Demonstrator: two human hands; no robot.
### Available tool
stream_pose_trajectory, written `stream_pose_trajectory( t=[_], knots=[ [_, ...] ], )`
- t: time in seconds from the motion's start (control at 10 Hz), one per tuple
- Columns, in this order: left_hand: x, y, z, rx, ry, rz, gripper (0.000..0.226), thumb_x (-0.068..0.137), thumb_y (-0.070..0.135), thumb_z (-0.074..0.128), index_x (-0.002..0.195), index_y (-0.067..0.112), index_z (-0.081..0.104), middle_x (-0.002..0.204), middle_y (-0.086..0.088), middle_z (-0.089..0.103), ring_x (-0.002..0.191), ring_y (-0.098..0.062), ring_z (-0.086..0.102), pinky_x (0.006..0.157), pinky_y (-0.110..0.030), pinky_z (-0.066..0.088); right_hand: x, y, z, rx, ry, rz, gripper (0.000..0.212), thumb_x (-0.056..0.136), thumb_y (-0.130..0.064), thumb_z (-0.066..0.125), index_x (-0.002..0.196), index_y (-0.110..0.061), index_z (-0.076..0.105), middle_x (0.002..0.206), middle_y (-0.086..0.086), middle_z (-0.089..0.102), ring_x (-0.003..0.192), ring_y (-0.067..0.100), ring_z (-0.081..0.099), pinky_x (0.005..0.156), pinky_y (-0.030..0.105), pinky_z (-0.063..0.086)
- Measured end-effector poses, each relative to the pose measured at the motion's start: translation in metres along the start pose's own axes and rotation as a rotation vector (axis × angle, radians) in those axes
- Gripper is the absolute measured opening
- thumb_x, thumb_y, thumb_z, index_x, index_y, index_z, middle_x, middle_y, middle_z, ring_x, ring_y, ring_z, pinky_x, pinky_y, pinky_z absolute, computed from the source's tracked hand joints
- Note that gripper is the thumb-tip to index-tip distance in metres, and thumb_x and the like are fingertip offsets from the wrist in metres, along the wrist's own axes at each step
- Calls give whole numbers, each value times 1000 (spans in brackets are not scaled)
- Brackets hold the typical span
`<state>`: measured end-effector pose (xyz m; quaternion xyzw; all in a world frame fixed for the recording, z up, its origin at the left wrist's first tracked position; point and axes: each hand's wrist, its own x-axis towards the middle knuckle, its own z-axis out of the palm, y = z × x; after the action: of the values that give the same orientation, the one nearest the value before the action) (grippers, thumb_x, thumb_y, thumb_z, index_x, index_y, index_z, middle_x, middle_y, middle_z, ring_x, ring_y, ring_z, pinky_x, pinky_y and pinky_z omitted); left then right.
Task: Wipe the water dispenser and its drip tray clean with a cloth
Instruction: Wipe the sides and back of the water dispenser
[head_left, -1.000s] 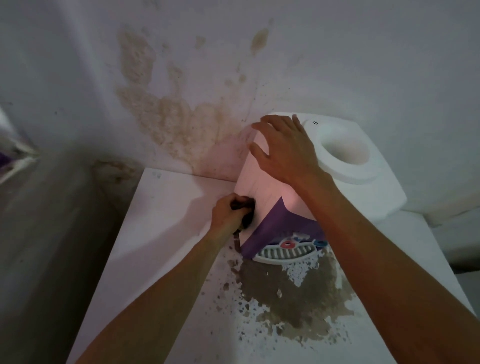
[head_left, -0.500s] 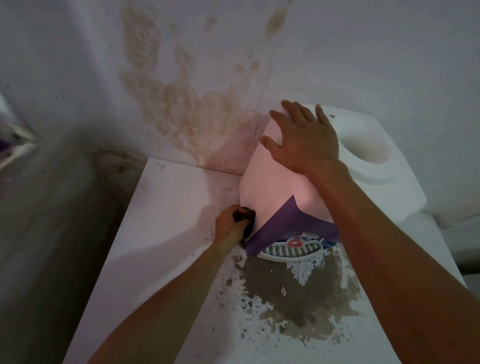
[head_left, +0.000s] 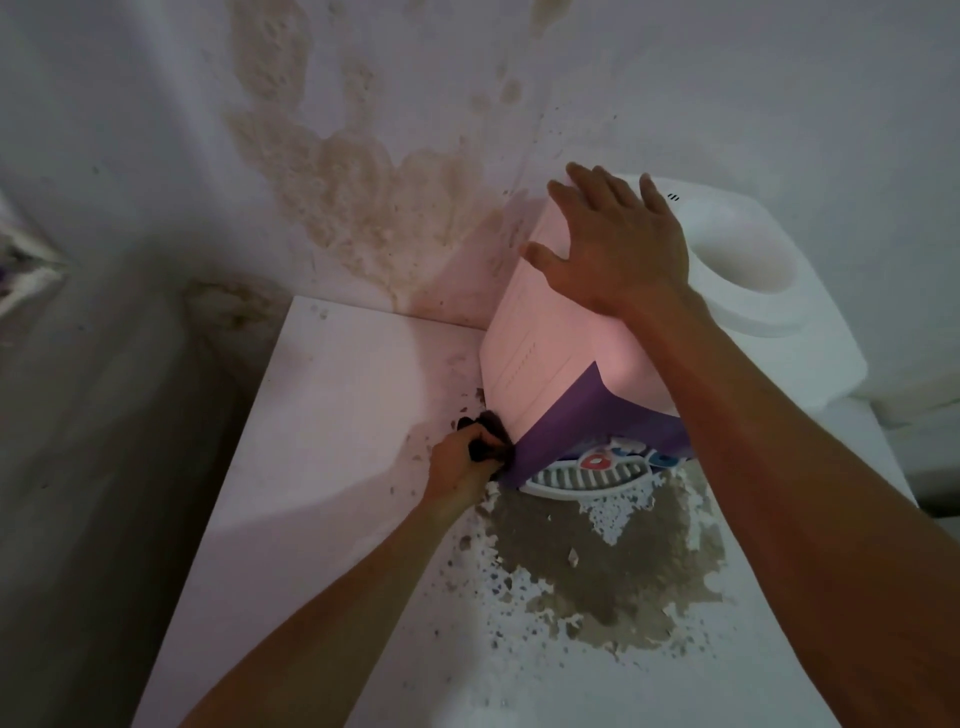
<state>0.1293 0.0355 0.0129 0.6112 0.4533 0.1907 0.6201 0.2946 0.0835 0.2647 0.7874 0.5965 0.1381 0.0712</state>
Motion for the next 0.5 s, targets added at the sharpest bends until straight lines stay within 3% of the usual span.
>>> stream_pose_trajectory(
  t=[0.1,0.3,0.4,0.5],
  knots=[
    [12,6,5,-104,94,-53,21,81,-1,75,94,16,75,99,3,73,98,-14,67,90,-21,53,-1,1,1,3,3,-1,79,95,-70,33,158,-23,25,168,0,16,155,21,14,125,51,7],
    [-1,-21,2,144,-2,95,21,81,-5,75,95,10,73,98,0,71,94,-13,63,87,-8,47,0,0,2,31,22,4,79,93,-68,37,157,-22,28,167,0,21,154,21,17,125,50,10],
    [-9,-27,1,317,-31,150,19,85,2,74,95,17,75,95,1,71,86,-8,60,80,-20,49,0,0,1,31,23,11,79,93,-68,38,156,-22,28,167,-1,21,154,21,18,125,50,10],
    [-9,-25,4,330,10,149,18,86,3,71,96,17,75,95,-1,71,85,-8,58,79,-23,49,0,-1,1,37,22,12,79,93,-68,39,156,-23,29,167,-1,21,154,20,18,125,49,10]
  ],
)
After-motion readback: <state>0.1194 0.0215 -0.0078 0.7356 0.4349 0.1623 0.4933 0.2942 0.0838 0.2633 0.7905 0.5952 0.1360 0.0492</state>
